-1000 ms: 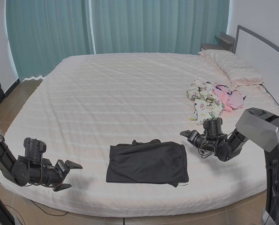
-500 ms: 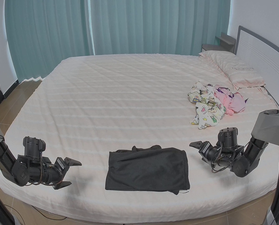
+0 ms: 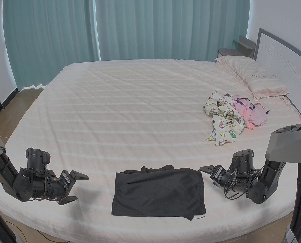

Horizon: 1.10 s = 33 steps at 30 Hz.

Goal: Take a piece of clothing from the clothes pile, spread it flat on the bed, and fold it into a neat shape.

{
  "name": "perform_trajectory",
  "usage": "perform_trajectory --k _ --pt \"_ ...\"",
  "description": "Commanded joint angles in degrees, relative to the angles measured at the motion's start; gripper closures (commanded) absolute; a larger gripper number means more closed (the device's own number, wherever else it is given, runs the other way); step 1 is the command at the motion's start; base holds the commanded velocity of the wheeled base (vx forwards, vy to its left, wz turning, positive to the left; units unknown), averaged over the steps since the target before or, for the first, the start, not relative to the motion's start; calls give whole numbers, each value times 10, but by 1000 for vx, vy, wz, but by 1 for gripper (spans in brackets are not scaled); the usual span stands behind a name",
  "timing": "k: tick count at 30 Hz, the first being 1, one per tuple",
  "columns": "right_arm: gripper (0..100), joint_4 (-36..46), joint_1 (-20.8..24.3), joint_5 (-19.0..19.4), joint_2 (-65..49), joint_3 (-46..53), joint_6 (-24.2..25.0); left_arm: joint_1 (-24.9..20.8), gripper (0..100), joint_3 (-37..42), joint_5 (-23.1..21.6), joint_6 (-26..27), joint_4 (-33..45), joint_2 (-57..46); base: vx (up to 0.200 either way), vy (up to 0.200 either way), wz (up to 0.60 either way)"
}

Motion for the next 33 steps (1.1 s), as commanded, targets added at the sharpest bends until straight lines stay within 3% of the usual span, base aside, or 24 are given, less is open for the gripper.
perform_trajectory --k 1,8,15,21,24,29,33 --pt "0 0 0 0 11 2 0 -11 0 -1 2 -1 0 3 0 -200 0" --pt "0 0 1 -1 9 7 0 -68 0 -1 24 -1 -1 6 0 -200 0" --pt "0 -1 1 -1 6 9 0 -95 0 -1 50 13 -34 22 0 0 0" --pt "0 -54 4 -2 17 41 -6 -102 0 -27 111 185 -92 113 0 0 0" --pt "0 -98 4 -2 34 55 -18 -116 0 -37 126 242 -119 155 0 0 0" --pt "0 -145 6 -1 53 70 -28 -117 0 -52 124 256 -185 208 0 0 0" --pt "0 -147 6 -1 54 71 -28 -124 0 -61 121 263 -187 219 0 0 0"
